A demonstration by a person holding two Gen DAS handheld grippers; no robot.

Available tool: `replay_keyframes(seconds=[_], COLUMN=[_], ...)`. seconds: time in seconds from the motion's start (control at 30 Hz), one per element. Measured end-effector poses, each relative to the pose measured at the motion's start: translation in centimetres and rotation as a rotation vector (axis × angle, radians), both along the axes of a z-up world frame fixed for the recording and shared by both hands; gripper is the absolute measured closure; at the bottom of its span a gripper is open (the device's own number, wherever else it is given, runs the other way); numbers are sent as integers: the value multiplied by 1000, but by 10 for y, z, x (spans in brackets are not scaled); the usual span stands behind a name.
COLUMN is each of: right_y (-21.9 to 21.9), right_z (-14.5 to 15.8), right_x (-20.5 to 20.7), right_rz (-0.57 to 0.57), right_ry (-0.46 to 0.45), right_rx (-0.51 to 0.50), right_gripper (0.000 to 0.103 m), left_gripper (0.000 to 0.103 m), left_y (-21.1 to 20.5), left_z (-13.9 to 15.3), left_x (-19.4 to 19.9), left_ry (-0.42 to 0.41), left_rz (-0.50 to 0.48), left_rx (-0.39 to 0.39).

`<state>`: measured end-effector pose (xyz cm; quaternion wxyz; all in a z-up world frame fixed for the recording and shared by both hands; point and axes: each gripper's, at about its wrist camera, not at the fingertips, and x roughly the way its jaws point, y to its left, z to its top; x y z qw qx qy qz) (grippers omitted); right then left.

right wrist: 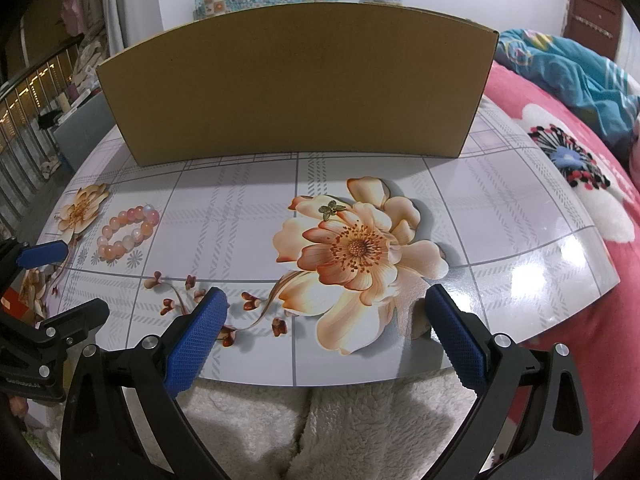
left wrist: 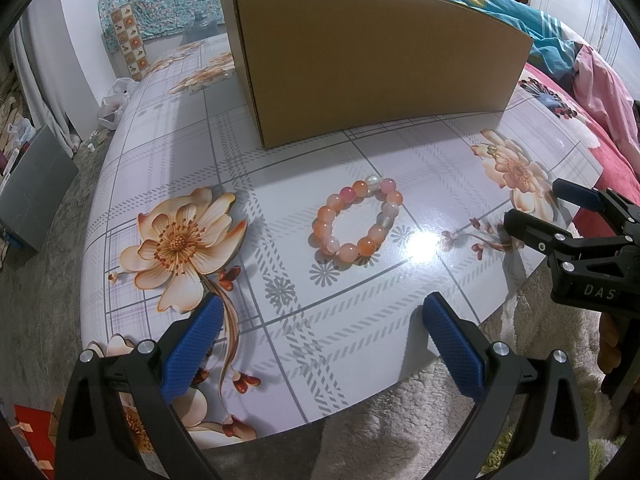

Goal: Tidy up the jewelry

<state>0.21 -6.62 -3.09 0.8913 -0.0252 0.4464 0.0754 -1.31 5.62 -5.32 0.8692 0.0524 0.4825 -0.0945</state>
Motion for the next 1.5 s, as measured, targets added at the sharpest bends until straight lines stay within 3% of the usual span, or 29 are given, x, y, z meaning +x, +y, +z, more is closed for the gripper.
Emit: replay_keyframes(seconds=[1.5], right_y=[-1], right_z=[-1], right_x=[-1], right_rz=[-7], right_ry=[24], right_rx=[-9], right_gripper=[8], left_gripper=[5], left_y=[1], left_z=[0], left_x=[2], left_ry=[31], left_rz=[2], left_rx=[6])
